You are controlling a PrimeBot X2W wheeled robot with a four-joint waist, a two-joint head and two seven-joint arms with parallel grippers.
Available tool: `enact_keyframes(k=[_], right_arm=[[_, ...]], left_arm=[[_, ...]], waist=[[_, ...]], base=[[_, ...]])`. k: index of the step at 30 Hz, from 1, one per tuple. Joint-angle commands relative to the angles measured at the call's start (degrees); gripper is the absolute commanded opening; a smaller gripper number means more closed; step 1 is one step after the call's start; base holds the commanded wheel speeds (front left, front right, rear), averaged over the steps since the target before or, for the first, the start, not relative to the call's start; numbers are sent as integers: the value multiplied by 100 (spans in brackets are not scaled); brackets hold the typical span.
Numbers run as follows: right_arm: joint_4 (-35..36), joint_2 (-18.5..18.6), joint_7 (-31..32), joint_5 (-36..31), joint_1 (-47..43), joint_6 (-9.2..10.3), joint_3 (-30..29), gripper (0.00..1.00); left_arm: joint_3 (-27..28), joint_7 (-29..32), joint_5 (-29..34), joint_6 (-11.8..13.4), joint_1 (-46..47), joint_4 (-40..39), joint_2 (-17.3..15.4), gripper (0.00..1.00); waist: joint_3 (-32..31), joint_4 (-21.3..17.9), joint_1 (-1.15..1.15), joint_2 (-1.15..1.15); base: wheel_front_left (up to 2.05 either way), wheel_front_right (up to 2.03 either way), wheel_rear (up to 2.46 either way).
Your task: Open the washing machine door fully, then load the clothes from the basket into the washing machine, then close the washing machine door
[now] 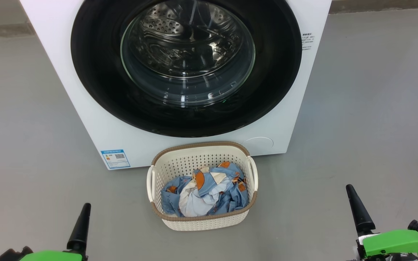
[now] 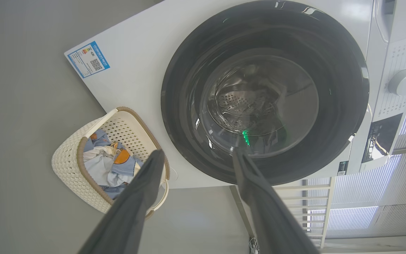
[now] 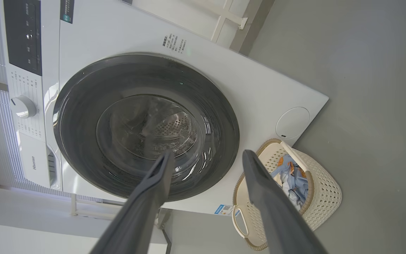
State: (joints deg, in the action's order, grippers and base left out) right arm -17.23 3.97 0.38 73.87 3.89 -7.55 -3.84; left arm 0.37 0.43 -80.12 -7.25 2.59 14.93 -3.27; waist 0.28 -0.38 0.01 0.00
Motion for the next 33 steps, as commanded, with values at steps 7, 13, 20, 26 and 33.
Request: enact_keyframes(k=[7,13,20,26,33], right_arm=[[186,108,-168,-727,303,2,125,100],[162,124,-268,-1239,335,3,183,100],[123,116,-385,-1818,399,3,194,100],[104,137,-469,-2216,438,3,248,100],[31,160,-587,-2732,498,4,301,100]], left_arm=[[-97,-163,600,-12,289,-267,-288,100],[-163,-264,1097,-13,321,-321,-377,100],[-245,-382,1669,-14,346,-366,-467,100],[-299,-466,2045,-15,368,-417,-541,100],[-355,-585,2551,-16,394,-459,-614,100]], waist=[[0,-19,0,0],[-2,-27,0,0],[-2,-38,0,0],[-5,-48,0,0],[-12,-52,0,0]], base=[[0,0,0],[0,0,0],[0,0,0],[0,0,0],[0,0,0]])
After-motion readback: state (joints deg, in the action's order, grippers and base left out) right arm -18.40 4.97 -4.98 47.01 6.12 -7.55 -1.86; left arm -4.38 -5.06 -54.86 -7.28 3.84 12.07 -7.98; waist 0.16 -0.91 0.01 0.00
